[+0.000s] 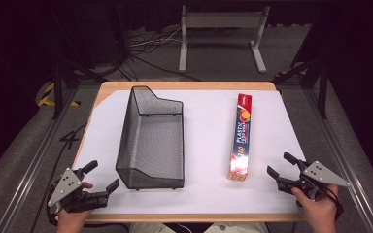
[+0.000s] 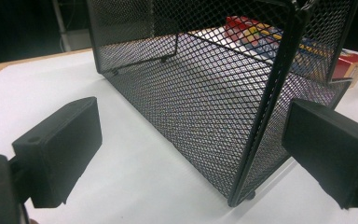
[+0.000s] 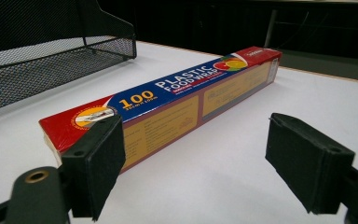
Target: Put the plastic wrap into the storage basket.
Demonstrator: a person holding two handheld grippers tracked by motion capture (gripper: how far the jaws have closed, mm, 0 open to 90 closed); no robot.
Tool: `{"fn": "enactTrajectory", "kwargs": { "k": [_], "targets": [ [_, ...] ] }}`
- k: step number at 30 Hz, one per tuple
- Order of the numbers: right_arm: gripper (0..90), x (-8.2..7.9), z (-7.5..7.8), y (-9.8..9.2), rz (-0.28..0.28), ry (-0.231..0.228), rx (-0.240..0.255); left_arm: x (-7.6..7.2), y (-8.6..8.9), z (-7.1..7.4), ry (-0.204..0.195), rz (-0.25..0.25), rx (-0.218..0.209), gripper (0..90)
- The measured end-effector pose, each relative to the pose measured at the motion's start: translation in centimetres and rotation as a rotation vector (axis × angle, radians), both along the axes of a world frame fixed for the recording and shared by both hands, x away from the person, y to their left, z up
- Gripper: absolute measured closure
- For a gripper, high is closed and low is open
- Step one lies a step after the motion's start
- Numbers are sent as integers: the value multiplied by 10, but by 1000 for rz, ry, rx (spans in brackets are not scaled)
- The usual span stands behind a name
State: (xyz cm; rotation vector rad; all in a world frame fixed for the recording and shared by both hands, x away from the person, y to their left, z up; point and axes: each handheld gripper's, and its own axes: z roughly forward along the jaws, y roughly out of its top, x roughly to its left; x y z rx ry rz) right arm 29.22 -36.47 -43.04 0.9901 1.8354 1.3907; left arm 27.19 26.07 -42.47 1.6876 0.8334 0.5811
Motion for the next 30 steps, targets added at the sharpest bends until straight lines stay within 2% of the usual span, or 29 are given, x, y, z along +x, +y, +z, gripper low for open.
{"fn": "enactTrajectory", "kwargs": {
  "k": [7, 11, 12, 13, 16, 19, 23, 30],
  "targets": [
    [267, -2, 6, 4, 14, 14, -24, -1, 0, 0, -8, 1, 3, 57],
    [315, -3, 9, 6, 21, 19, -20, -1, 0, 0, -9, 1, 2, 58],
    [354, -3, 10, 7, 28, 21, -20, -1, 0, 0, -8, -1, 5, 58],
    [442, -5, 13, 10, 30, 33, -30, -1, 0, 0, -8, -1, 7, 58],
    [620, -6, 20, 18, 52, 45, -57, -2, -1, 0, -8, -7, 10, 59],
    [761, -6, 23, 26, 89, 64, -71, -2, -1, -1, -5, -11, 19, 61],
    [899, -4, 27, 36, 123, 79, -82, -3, -1, 0, -4, -17, 17, 62],
    [900, -2, 34, 54, 183, 91, -89, -3, -2, -1, -5, -25, 27, 65]
  ]
}}
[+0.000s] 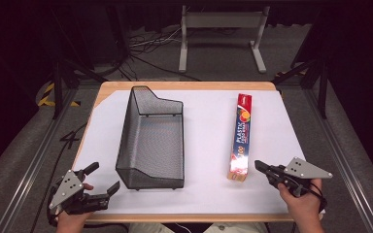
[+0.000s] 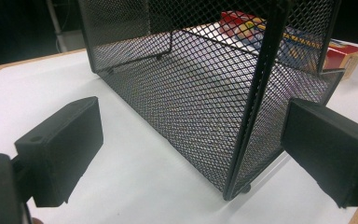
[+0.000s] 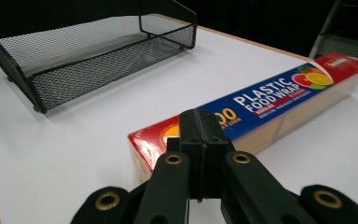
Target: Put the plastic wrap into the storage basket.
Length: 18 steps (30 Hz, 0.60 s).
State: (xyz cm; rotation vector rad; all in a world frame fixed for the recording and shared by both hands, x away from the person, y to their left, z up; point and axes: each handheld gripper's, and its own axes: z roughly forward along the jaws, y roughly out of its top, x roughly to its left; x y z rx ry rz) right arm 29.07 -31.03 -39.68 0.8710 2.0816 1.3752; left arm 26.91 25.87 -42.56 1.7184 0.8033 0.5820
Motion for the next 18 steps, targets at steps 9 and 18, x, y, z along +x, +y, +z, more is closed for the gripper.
{"fn": "enactTrajectory", "kwargs": {
  "k": [9, 18],
  "targets": [
    [900, 10, 7, 28, 82, 9, 4, 0, -1, 0, 3, 0, -3, 65],
    [900, 19, 9, 57, 153, 23, 9, 1, 0, -1, 8, 0, -1, 66]
  ]
}}
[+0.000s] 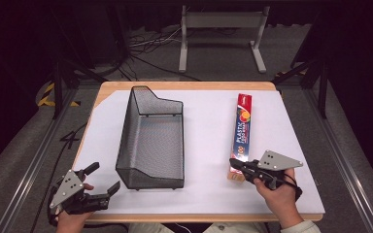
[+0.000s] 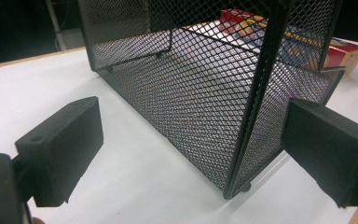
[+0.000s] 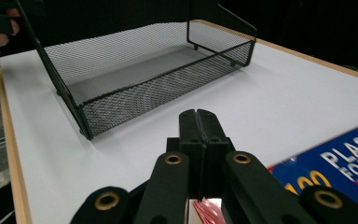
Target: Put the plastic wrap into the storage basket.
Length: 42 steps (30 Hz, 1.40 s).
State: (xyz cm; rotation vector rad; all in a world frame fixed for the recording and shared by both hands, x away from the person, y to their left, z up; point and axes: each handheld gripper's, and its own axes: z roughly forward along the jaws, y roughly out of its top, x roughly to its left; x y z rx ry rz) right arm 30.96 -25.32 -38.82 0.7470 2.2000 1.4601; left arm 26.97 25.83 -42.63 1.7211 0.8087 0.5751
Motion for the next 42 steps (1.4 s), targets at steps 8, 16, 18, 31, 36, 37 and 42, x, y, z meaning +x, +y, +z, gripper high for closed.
{"fn": "enactTrajectory", "kwargs": {
  "k": [8, 16, 18, 31, 36, 37, 42],
  "targets": [
    [900, 9, 0, 20, 21, 23, -4, 0, 0, 0, 2, 4, 2, 66],
    [900, 16, -9, 23, -20, 66, -40, 0, 1, 0, 1, 3, 6, 67],
    [900, 17, -14, 23, -31, 85, -57, 0, 1, 0, 2, 5, 7, 67],
    [900, 15, -26, 33, -70, 156, -182, 0, 1, 0, 3, 8, 2, 67],
    [900, 13, -30, 38, -74, 173, -202, 0, 1, 0, 1, 6, 3, 67],
    [900, 13, -32, 39, -78, 180, -202, 0, 1, 0, 1, 6, 2, 67],
    [900, 13, -39, 42, -128, 202, -214, 0, 1, 0, 0, 6, 1, 67]
  ]
}}
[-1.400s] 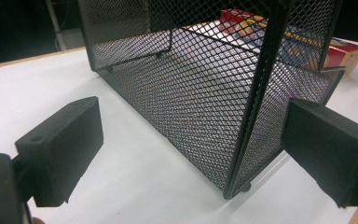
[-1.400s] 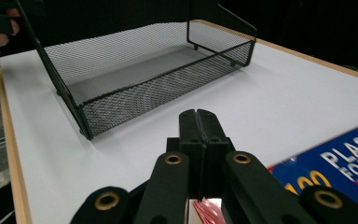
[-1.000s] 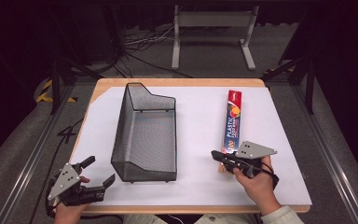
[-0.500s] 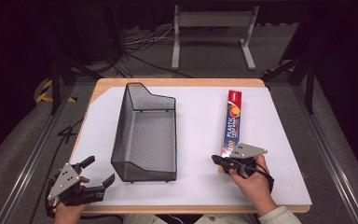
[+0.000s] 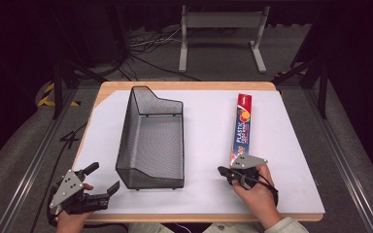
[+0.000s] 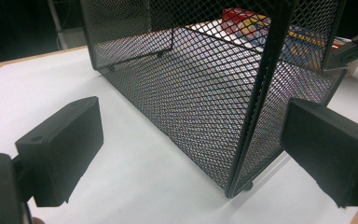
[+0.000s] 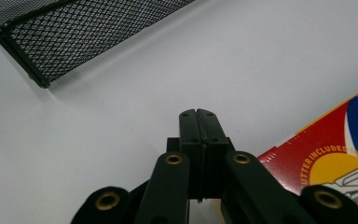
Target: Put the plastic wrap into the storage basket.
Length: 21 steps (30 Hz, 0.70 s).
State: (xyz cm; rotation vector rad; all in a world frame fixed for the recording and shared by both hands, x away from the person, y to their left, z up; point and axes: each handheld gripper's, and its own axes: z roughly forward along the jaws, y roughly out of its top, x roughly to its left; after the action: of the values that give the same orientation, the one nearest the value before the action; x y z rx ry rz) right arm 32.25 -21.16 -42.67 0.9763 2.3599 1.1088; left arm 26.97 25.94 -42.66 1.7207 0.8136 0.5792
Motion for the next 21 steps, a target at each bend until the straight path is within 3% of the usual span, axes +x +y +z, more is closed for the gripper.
{"fn": "enactTrajectory", "kwargs": {
  "k": [12, 21],
  "targets": [
    [900, -8, 7, -4, -73, 22, -55, 1, 0, 0, -2, -2, 0, 67],
    [900, -15, 12, -33, -125, 66, -54, 1, 0, 1, -1, 0, 1, 67]
  ]
}}
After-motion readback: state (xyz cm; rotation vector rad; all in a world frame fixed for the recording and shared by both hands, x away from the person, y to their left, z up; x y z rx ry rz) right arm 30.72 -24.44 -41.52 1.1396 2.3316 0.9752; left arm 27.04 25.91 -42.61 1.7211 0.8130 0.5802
